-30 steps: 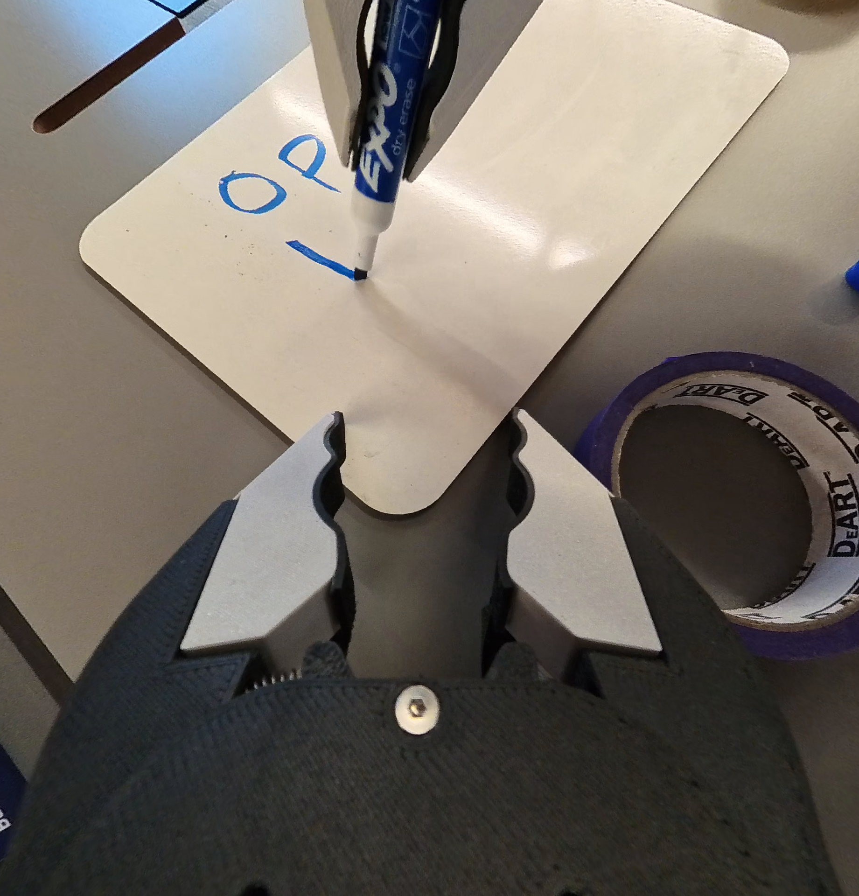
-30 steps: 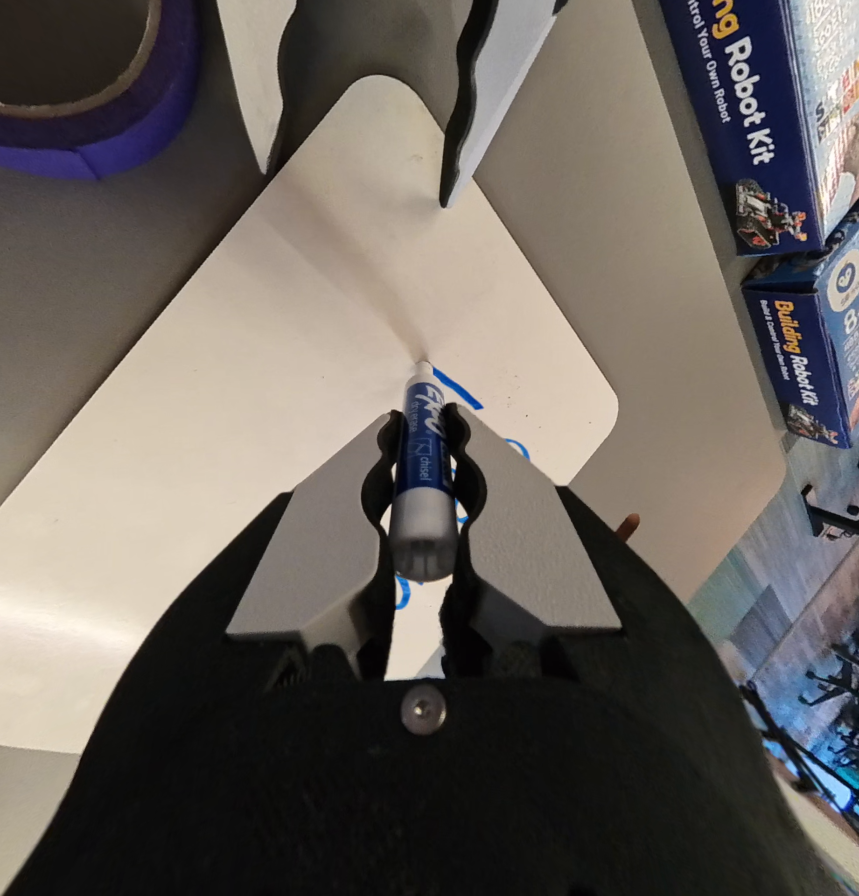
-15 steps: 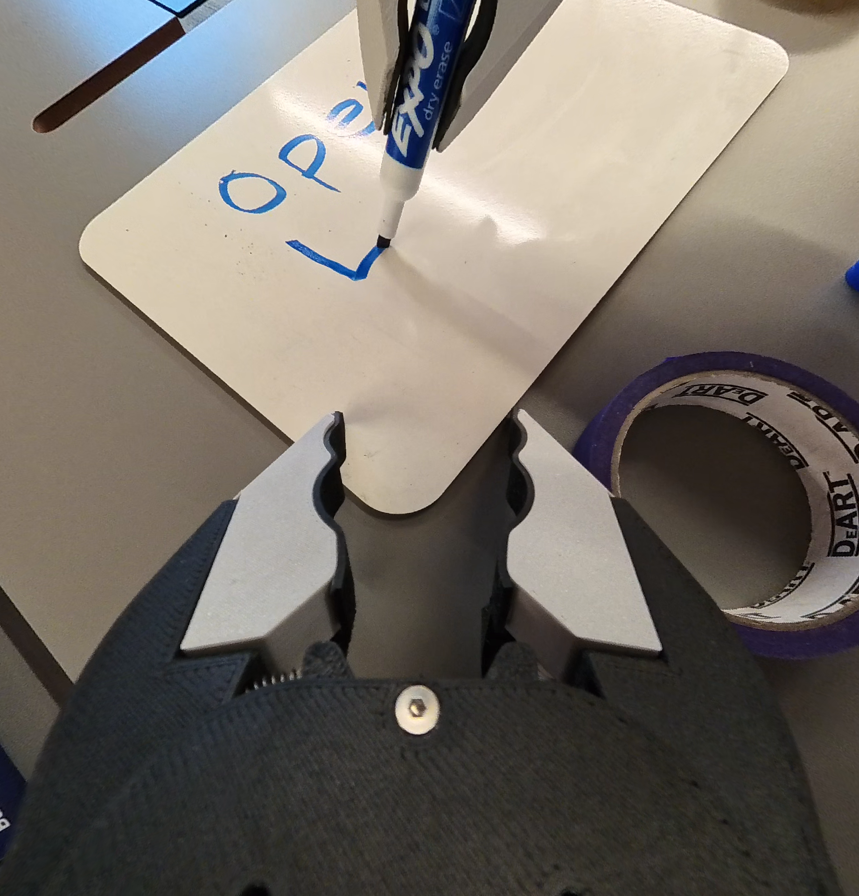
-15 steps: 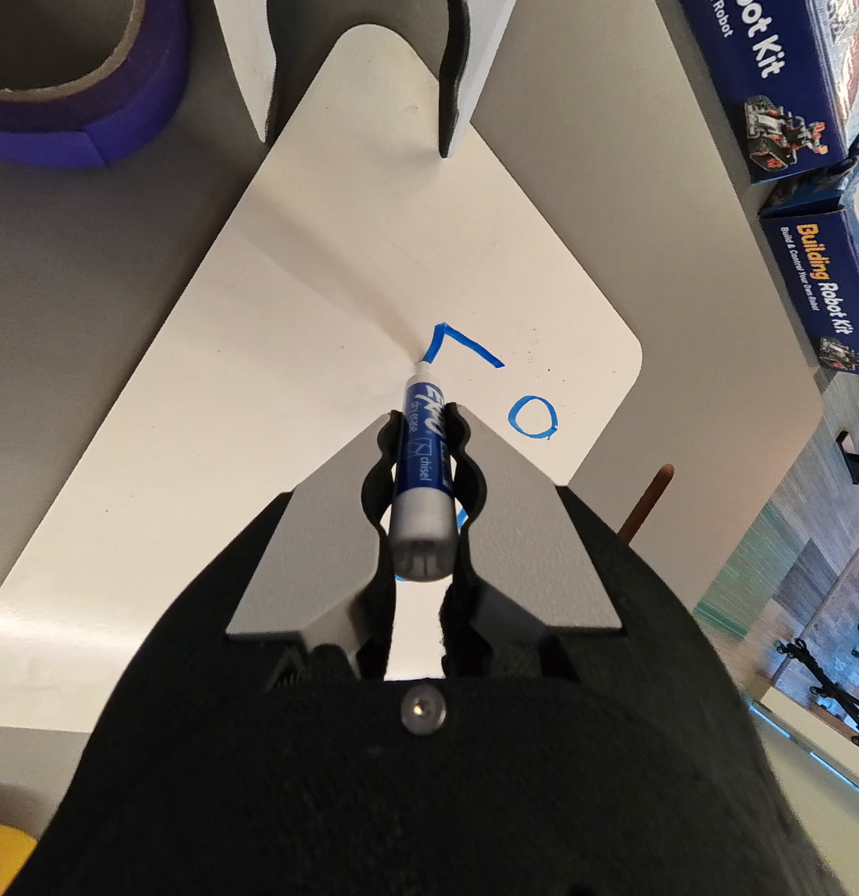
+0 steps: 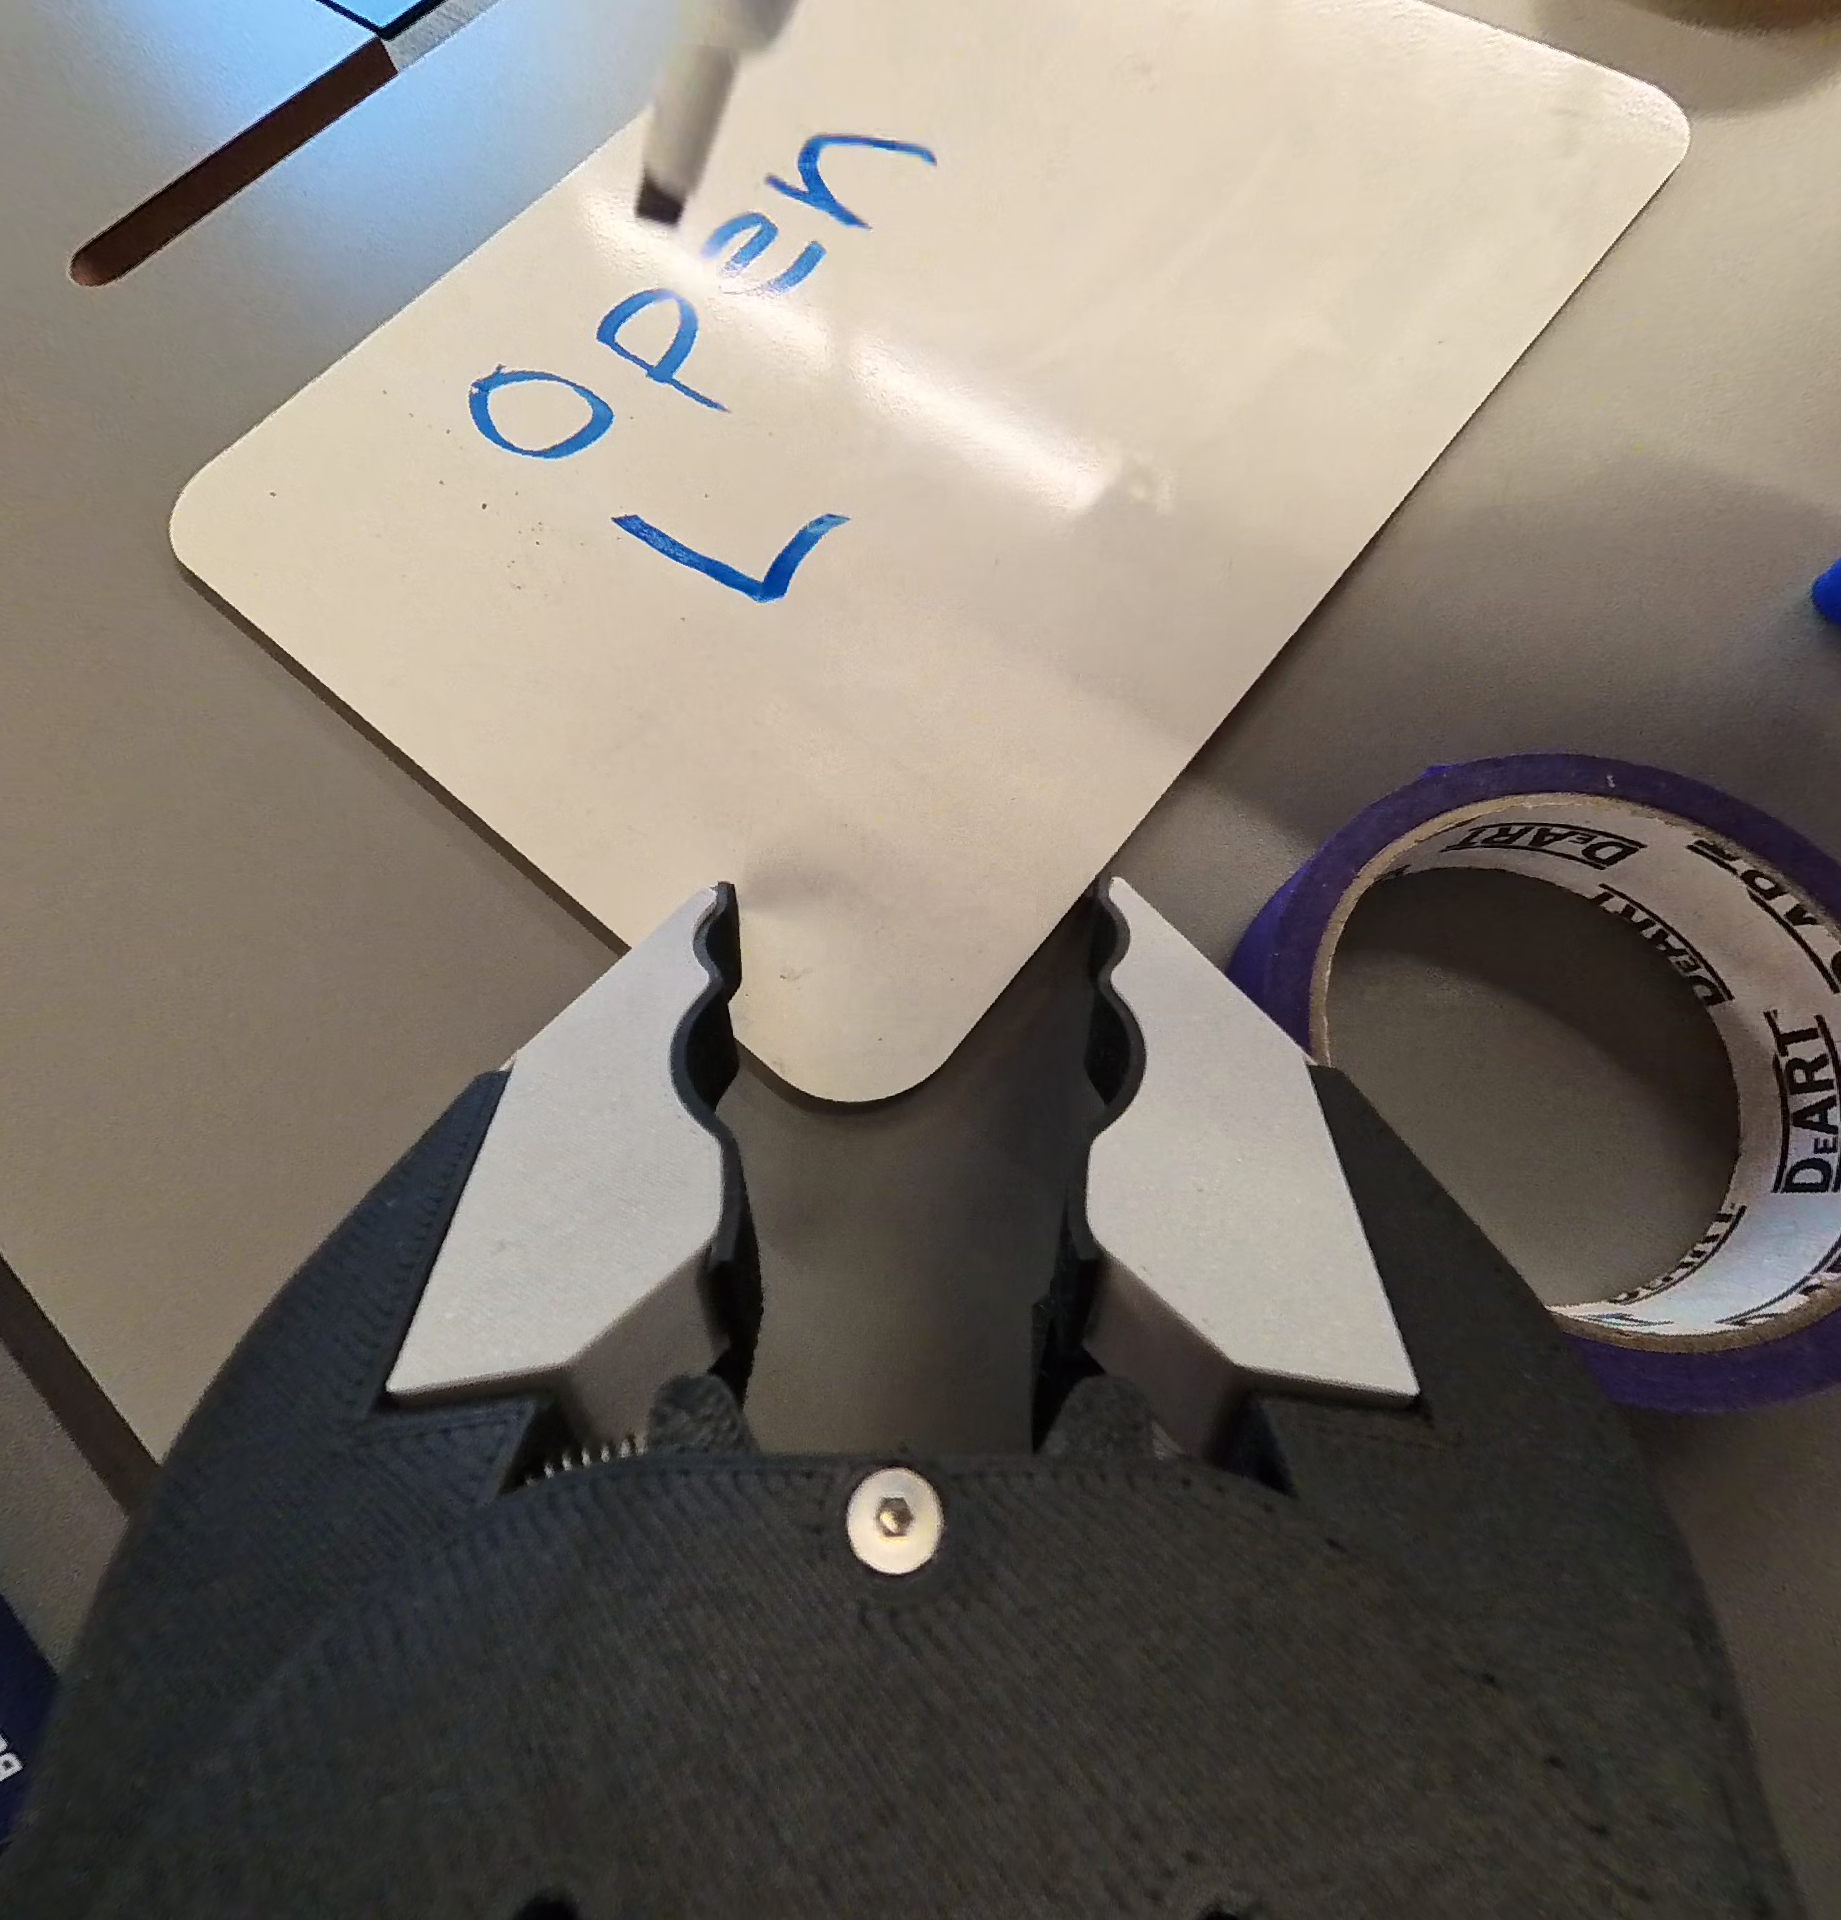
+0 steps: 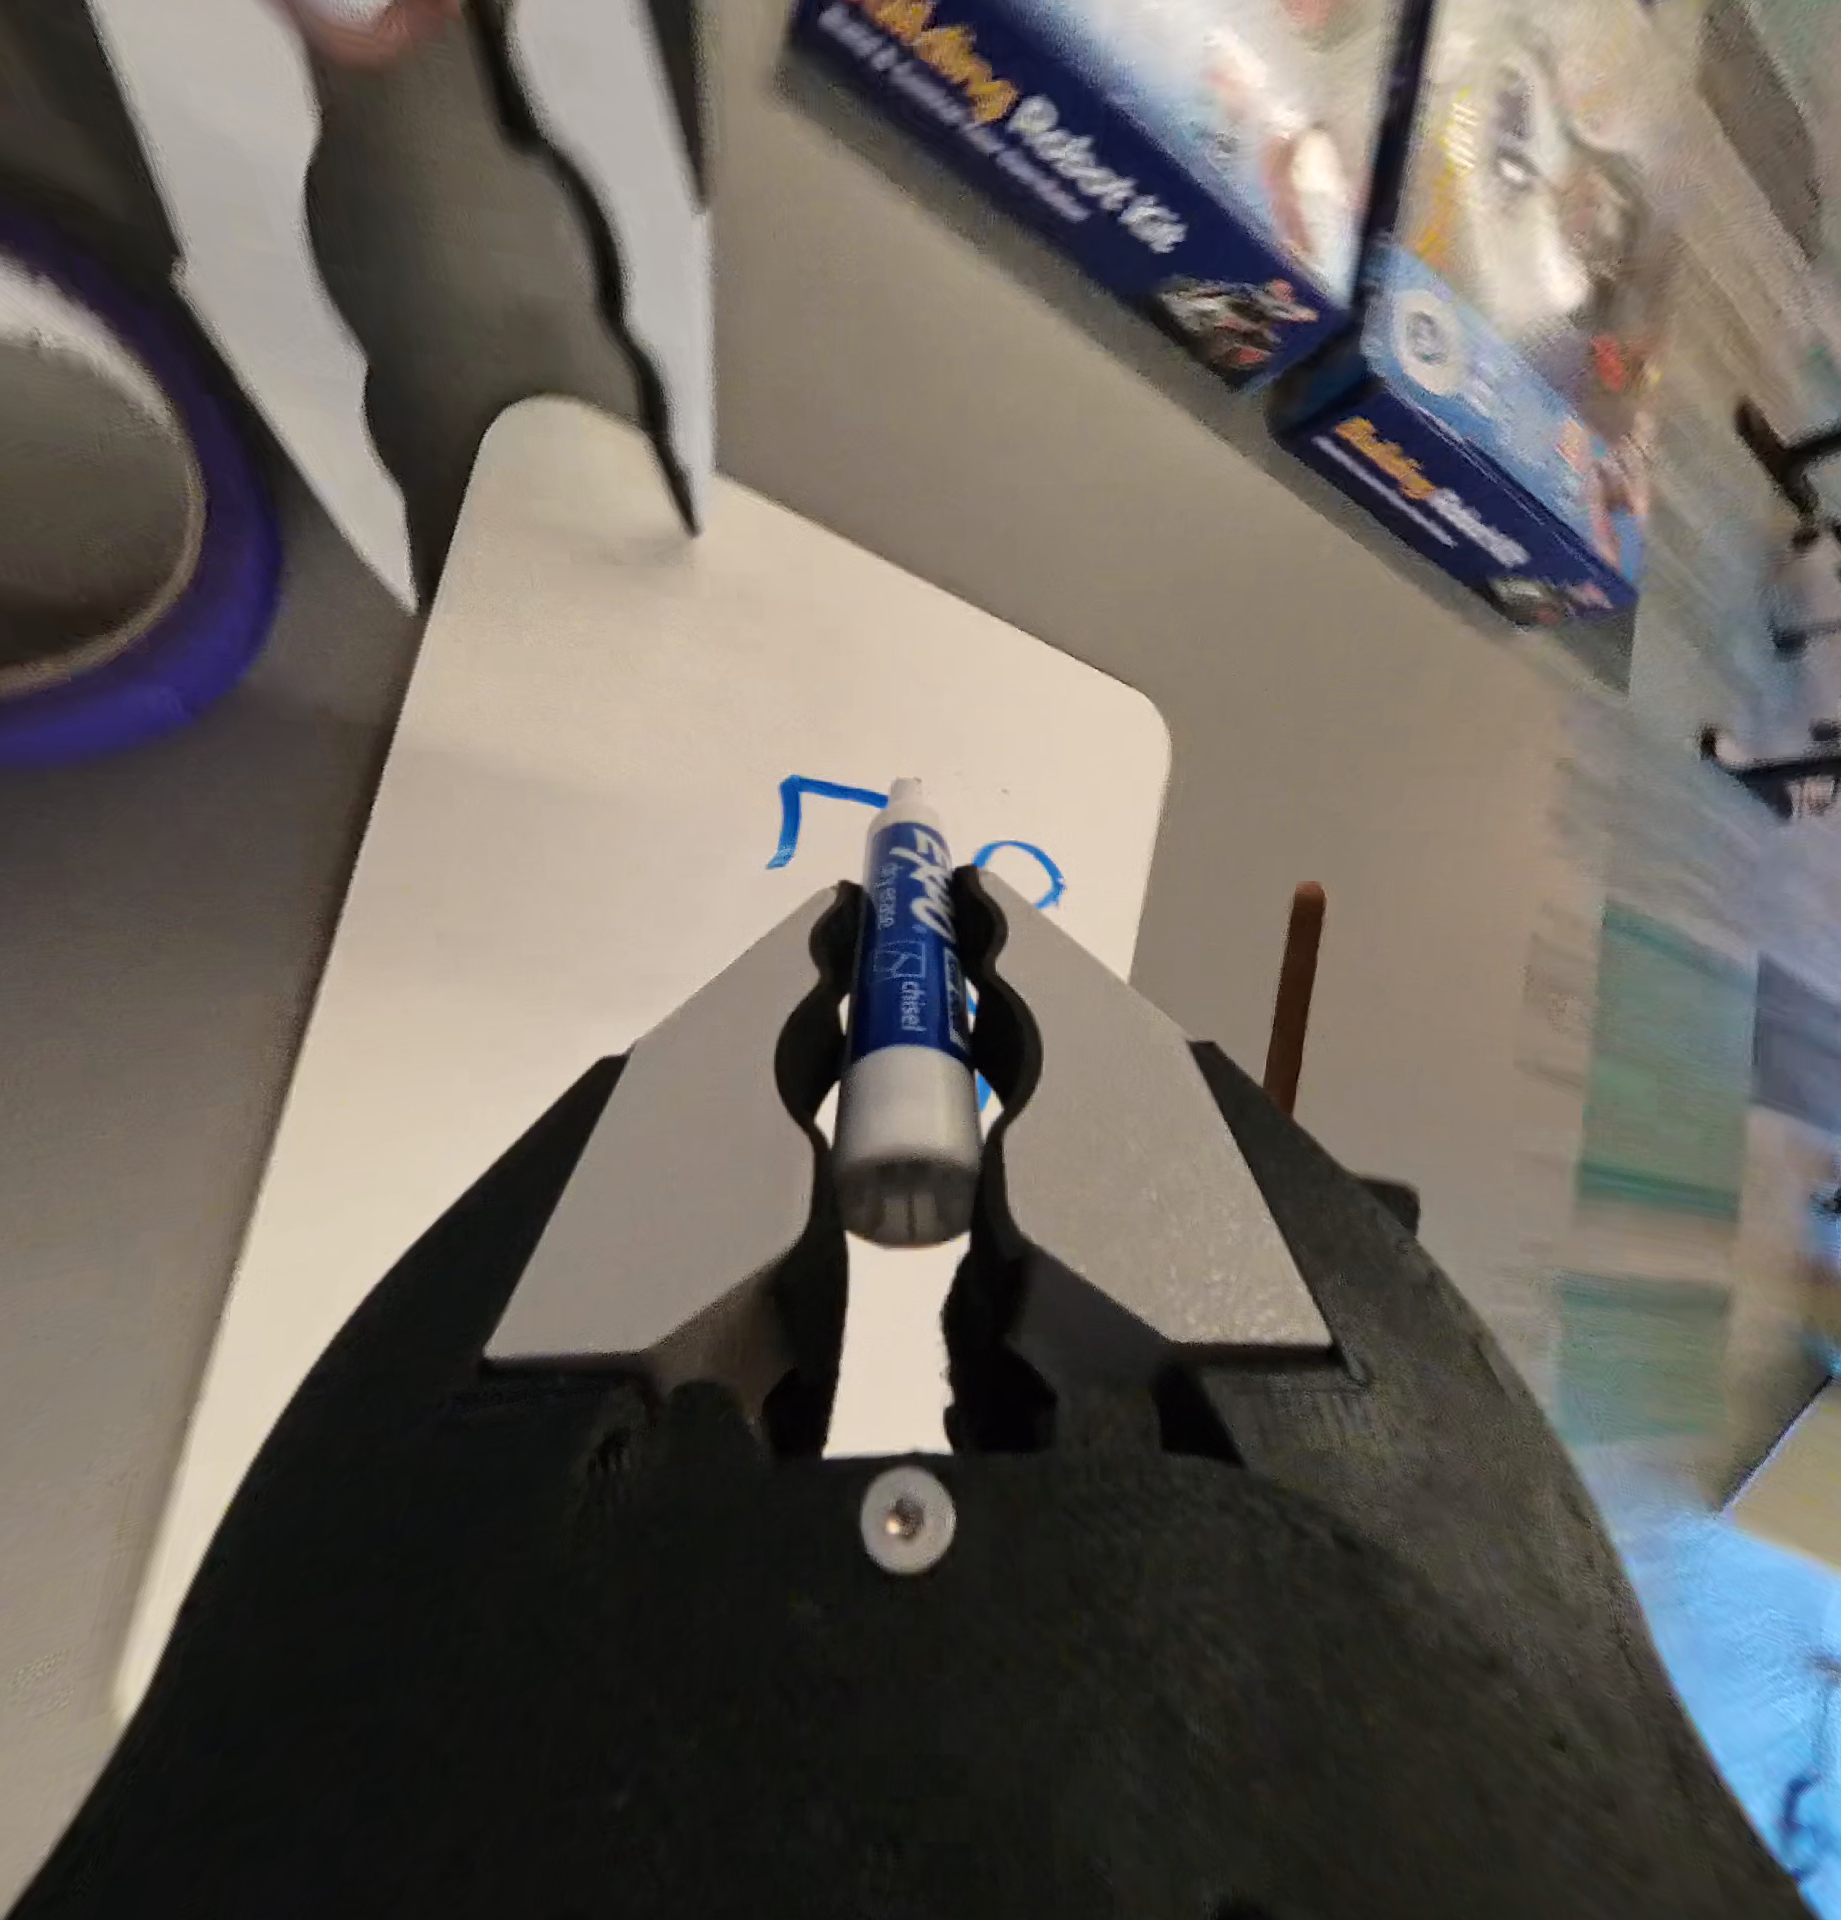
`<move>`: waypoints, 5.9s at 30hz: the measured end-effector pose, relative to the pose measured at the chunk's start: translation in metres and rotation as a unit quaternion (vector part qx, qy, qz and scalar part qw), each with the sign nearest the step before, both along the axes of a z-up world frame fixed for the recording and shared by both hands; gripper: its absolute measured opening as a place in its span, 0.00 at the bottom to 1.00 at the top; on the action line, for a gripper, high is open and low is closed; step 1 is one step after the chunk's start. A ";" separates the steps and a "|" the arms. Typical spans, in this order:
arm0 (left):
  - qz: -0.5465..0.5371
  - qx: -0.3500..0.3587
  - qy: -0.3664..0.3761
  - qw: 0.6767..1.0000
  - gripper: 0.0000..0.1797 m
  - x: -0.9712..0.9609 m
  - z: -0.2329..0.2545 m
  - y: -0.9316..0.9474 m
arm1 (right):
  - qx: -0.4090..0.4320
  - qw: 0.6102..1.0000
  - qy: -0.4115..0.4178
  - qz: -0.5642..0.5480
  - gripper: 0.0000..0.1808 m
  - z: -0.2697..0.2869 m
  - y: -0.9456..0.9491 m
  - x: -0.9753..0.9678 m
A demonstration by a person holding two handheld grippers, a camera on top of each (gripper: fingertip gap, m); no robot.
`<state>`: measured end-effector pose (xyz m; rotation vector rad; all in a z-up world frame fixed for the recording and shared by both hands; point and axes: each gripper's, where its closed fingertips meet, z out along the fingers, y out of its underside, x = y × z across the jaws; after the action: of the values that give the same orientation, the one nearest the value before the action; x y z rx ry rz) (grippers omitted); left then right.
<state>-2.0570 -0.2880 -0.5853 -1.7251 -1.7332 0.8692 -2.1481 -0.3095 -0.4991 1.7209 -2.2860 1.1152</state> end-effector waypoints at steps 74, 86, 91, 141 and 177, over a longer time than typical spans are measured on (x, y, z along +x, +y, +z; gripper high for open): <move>0.000 0.000 0.000 1.000 0.37 0.000 0.000 0.000 | 0.080 0.986 0.037 -0.141 0.10 -0.053 0.012 -0.018; 0.002 0.000 0.000 1.000 0.37 0.000 0.000 0.000 | 0.092 0.986 0.031 -0.138 0.10 -0.053 0.031 -0.015; 0.002 0.000 0.000 1.000 0.37 0.000 0.000 0.000 | 0.093 0.985 0.030 -0.143 0.10 -0.053 0.033 -0.022; 0.002 0.000 0.000 1.000 0.37 0.000 0.000 0.000 | 0.082 0.975 -0.002 -0.205 0.10 -0.054 0.029 -0.034; 0.005 0.000 0.000 1.000 0.37 0.000 0.000 0.000 | 0.081 0.982 0.069 -0.155 0.10 -0.053 0.034 -0.053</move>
<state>-2.0567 -0.2885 -0.5852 -1.7182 -1.7431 0.8736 -2.2007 -0.2750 -0.5520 1.3693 -2.5009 0.7481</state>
